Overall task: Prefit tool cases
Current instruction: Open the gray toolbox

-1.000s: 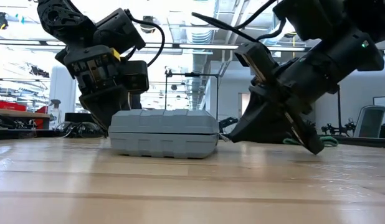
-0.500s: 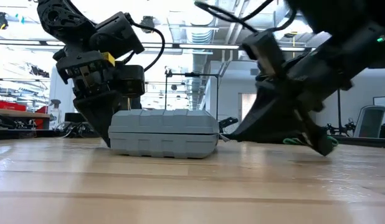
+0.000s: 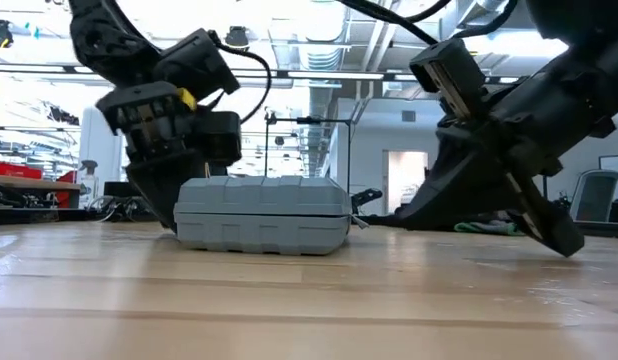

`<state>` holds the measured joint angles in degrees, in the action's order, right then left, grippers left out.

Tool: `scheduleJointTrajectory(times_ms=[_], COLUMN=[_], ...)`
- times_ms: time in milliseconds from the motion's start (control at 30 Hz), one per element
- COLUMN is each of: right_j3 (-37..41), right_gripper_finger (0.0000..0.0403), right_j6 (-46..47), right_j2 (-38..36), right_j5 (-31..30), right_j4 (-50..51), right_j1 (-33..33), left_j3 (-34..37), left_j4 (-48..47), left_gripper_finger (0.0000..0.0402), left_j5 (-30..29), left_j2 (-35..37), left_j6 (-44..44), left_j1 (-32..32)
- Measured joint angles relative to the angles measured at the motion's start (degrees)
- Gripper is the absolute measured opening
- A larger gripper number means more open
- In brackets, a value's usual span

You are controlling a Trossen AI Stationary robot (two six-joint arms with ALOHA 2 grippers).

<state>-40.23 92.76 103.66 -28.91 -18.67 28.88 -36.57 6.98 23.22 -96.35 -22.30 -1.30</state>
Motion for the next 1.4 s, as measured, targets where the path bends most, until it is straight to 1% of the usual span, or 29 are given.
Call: scheduleJointTrajectory(times_ms=[100,200,333,467,567,767,867,933,1000,1067,1167,1300,1400], right_j3=[0.0,0.0,0.0,-0.1,-0.1,-0.2,-0.2,-0.2,-0.4,-0.3,-0.2,0.0,0.1], right_gripper_finger=[0.0011,0.0011,0.0011,0.0011,0.0011,0.0011,0.0011,0.0011,0.0011,0.0011,0.0011,0.0011,0.0011], right_j6=[2.5,7.2,12.5,16.6,19.0,21.3,22.6,26.6,32.0,31.8,30.8,23.6,20.4], right_j2=[0.4,0.5,0.5,0.5,0.4,0.3,0.2,0.1,-0.1,-0.2,-0.2,-0.2,-0.2], right_j5=[-1.4,-3.5,-5.8,-6.4,-7.2,-7.3,-8.5,-10.0,-9.9,-8.8,-4.6,-2.1,-1.3], right_j4=[0.7,2.4,5.9,8.3,10.4,12.6,13.7,17.2,22.1,22.5,22.3,22.1,21.3], right_j1=[1.7,3.8,6.4,8.3,9.2,9.3,11.1,12.8,13.6,12.9,10.1,5.9,3.6], left_j3=[-2.7,-6.4,-10.8,-14.2,-16.1,-16.8,-16.9,-16.9,-17.1,-17.1,-17.1,-16.9,-16.8], left_j4=[0.0,-0.1,0.0,-0.3,-2.1,-7.0,-9.7,-11.6,-12.8,-13.1,-12.8,-11.6,-9.7], left_gripper_finger=[0.0000,0.0000,0.0000,0.0000,0.0000,0.0000,0.0000,0.0000,0.0000,0.0000,0.0000,0.0000,0.0000], left_j5=[2.4,3.5,3.6,4.0,5.4,6.8,6.9,7.0,6.9,6.7,4.9,4.7,4.1], left_j2=[-3.9,-6.9,-9.5,-11.7,-12.7,-11.9,-11.5,-11.4,-11.3,-11.3,-11.3,-11.3,-11.4], left_j6=[0.6,2.8,5.3,7.6,8.3,9.2,10.0,11.2,12.2,12.6,11.6,11.2,11.3], left_j1=[0.0,-0.3,-0.5,-0.3,0.5,2.2,2.4,2.3,2.1,2.1,2.1,2.8,3.5])
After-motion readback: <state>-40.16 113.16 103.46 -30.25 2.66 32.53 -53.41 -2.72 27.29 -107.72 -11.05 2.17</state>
